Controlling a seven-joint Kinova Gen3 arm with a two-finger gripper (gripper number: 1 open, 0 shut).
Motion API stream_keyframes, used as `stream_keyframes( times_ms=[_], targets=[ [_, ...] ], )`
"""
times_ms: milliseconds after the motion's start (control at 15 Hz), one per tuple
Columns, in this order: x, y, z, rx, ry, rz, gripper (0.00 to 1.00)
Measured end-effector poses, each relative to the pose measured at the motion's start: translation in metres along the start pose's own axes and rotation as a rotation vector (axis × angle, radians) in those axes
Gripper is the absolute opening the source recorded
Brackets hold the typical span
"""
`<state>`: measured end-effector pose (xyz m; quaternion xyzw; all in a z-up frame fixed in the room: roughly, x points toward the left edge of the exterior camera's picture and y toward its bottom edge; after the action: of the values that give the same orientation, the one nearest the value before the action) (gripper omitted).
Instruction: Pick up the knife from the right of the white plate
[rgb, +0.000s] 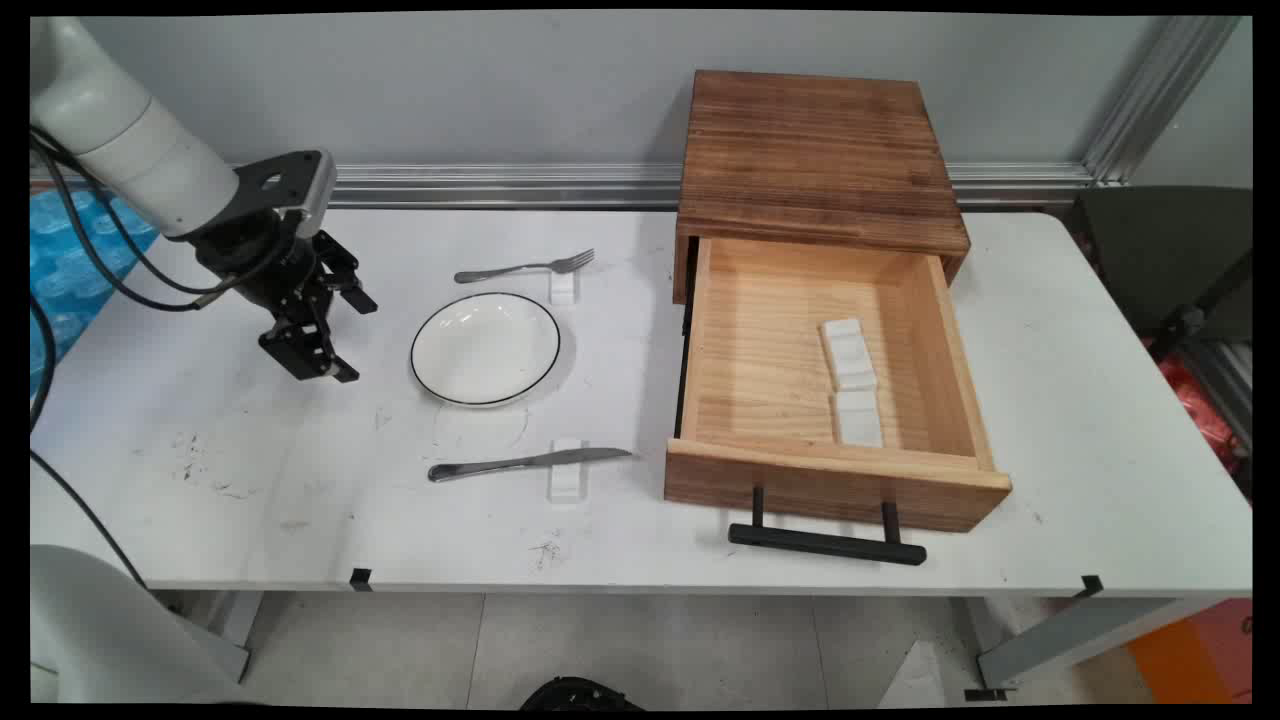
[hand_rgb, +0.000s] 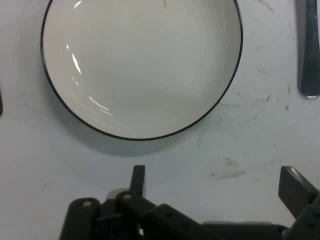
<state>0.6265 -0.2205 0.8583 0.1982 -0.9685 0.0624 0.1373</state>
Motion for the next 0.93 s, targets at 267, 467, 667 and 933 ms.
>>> stream_keyframes(
  times_ms=[267, 467, 667, 933],
  targets=[
    [0.009, 0.0, 0.005, -0.001, 0.016, -0.003, 1.0],
    [0.026, 0.003, 0.009, 0.006, 0.035, 0.002, 1.0],
    [0.049, 0.017, 0.015, 0.017, 0.063, 0.014, 1.0],
    [0.071, 0.04, 0.022, 0.018, 0.087, 0.024, 1.0]
  ],
)
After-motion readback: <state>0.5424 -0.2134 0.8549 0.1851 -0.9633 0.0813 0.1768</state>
